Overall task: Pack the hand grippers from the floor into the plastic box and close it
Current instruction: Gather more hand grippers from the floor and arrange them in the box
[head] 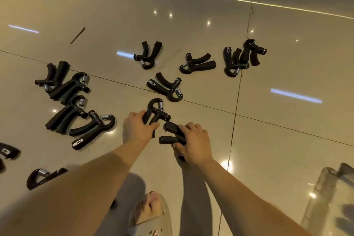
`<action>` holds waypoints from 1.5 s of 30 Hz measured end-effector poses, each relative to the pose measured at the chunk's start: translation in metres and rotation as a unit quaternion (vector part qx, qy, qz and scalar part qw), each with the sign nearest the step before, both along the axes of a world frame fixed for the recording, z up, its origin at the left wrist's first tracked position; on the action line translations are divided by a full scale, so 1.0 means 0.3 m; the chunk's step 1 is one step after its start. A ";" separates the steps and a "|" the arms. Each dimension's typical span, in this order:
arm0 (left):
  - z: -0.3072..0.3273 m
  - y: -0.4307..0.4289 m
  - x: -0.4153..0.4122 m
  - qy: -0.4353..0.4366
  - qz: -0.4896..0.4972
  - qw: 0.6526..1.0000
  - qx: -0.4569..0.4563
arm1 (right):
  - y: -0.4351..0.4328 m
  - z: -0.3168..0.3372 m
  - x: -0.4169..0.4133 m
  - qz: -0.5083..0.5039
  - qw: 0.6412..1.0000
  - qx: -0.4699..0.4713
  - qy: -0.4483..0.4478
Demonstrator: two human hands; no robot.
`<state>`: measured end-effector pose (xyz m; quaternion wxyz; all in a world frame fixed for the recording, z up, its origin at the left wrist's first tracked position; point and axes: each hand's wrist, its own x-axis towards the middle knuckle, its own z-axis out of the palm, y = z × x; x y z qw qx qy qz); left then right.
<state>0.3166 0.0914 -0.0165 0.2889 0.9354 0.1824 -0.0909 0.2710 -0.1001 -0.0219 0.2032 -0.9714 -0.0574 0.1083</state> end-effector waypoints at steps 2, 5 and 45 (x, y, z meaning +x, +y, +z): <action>0.014 -0.015 0.003 -0.003 0.013 1.000 -0.007 | -0.007 0.002 0.002 0.005 1.000 0.002 0.008; 0.023 -0.019 0.000 -0.014 0.030 0.999 -0.033 | -0.034 0.015 -0.012 -0.007 1.000 0.009 0.014; 1.056 -1.003 -0.764 -0.096 -0.330 0.850 -0.399 | -0.982 1.056 -1.215 -0.461 0.876 0.058 -0.126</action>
